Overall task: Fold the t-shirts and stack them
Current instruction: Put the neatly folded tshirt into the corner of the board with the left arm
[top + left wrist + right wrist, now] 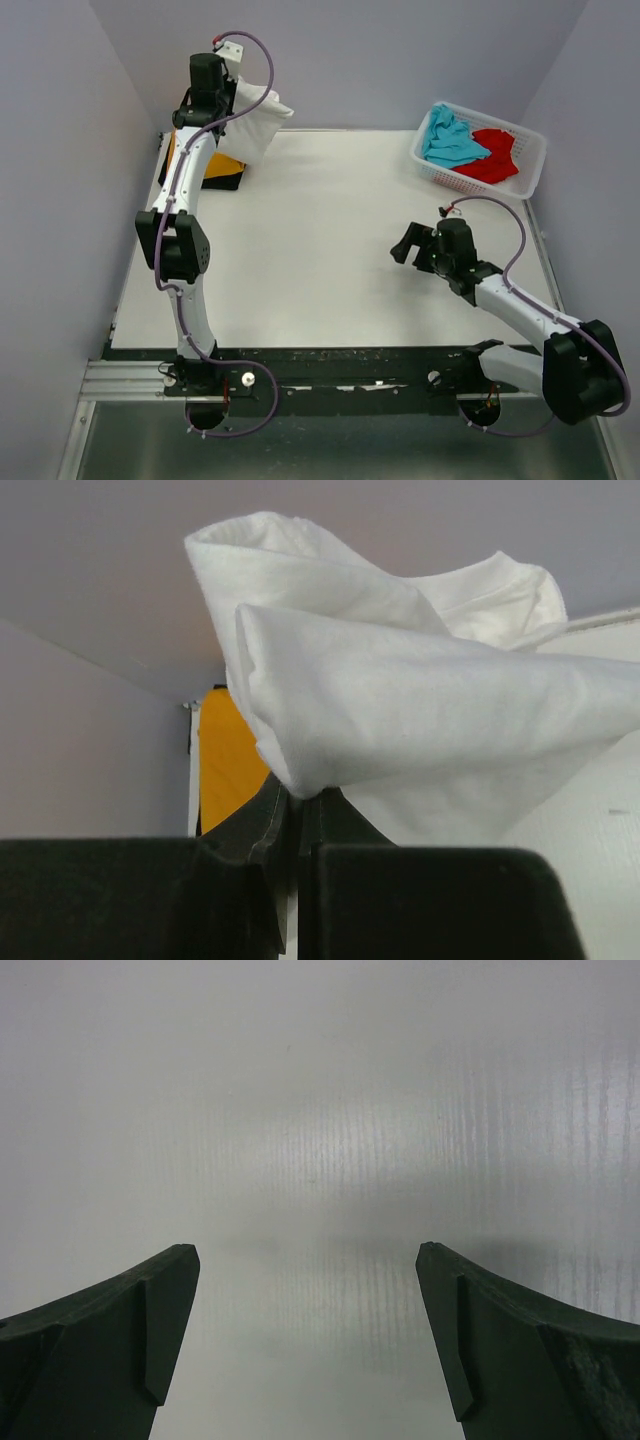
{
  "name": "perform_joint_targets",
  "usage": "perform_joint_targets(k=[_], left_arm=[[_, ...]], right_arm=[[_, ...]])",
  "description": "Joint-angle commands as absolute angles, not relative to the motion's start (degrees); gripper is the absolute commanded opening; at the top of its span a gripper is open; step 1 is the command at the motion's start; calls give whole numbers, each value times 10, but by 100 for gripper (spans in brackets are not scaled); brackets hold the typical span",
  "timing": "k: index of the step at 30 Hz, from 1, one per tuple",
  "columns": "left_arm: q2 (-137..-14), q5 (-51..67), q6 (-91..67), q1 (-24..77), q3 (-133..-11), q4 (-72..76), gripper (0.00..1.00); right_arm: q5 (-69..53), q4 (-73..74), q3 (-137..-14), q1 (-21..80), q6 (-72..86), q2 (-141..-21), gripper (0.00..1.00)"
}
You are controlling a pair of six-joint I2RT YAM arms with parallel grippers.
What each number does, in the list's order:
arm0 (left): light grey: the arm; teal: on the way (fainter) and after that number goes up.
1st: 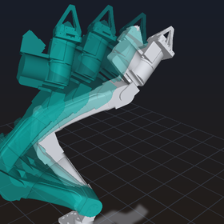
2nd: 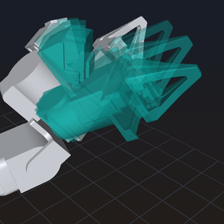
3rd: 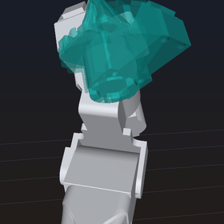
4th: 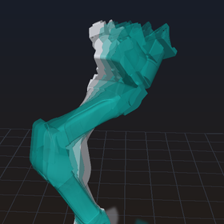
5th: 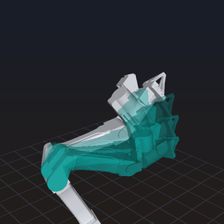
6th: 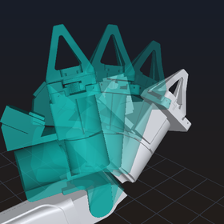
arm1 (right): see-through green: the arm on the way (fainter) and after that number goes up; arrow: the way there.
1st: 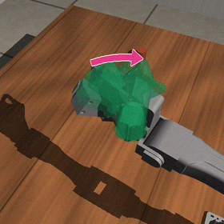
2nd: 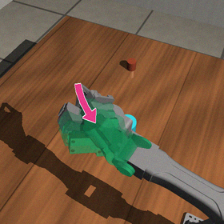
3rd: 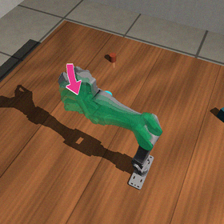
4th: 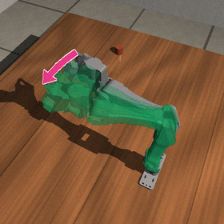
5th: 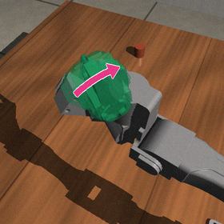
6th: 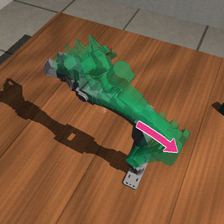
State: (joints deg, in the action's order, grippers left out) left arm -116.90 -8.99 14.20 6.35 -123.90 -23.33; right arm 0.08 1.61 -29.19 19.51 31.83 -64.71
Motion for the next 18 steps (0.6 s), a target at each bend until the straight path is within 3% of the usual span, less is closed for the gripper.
perform_joint_targets(k=[1, 18], left_arm=[[-1211, -35, 79, 18, -1260, -291, 0], [-1350, 4, 112, -69, -1368, -290, 0]], right_arm=[[22, 27, -308, 194, 307, -664, 100], [68, 54, -334, 194, 310, -711, 100]])
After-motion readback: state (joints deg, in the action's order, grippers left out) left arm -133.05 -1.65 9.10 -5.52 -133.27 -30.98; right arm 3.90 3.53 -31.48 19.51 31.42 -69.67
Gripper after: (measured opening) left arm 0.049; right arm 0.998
